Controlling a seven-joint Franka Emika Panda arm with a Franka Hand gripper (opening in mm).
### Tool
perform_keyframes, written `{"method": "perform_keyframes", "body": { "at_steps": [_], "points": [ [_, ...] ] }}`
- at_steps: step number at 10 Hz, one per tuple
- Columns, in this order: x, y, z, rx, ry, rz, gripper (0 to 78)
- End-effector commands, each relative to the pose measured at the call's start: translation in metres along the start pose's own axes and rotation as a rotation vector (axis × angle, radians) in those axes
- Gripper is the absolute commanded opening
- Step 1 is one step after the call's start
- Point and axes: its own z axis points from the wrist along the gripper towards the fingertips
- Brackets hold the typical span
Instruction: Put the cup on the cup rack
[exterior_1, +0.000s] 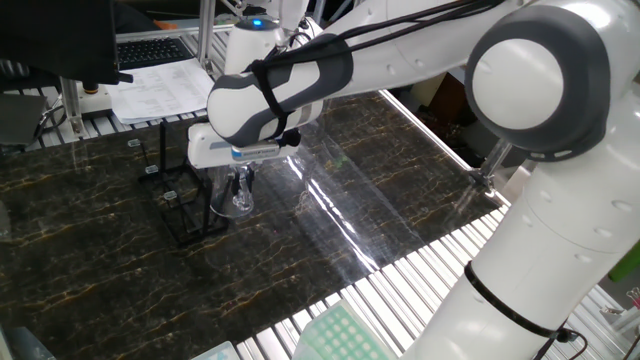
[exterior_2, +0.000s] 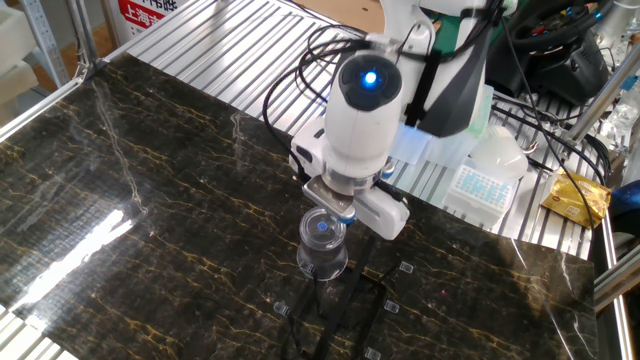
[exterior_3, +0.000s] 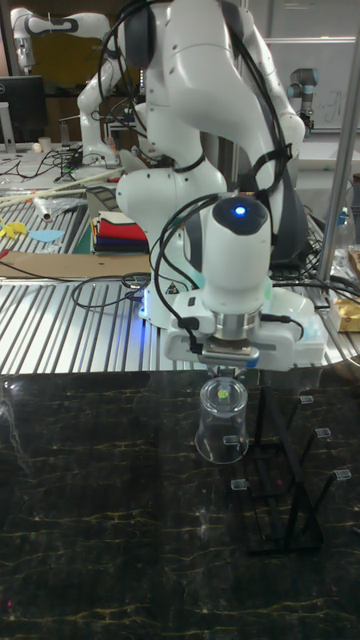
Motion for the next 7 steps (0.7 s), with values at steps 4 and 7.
{"method": "perform_keyframes", "body": {
  "at_steps": [4,7],
  "points": [
    [-0.0048,0.0015,0.0115,-0.022,-0.018,-0.028,1.1],
    [-0.0049,0.0016,0.0121,-0.022,-0.020,-0.033,1.1]
  ]
}}
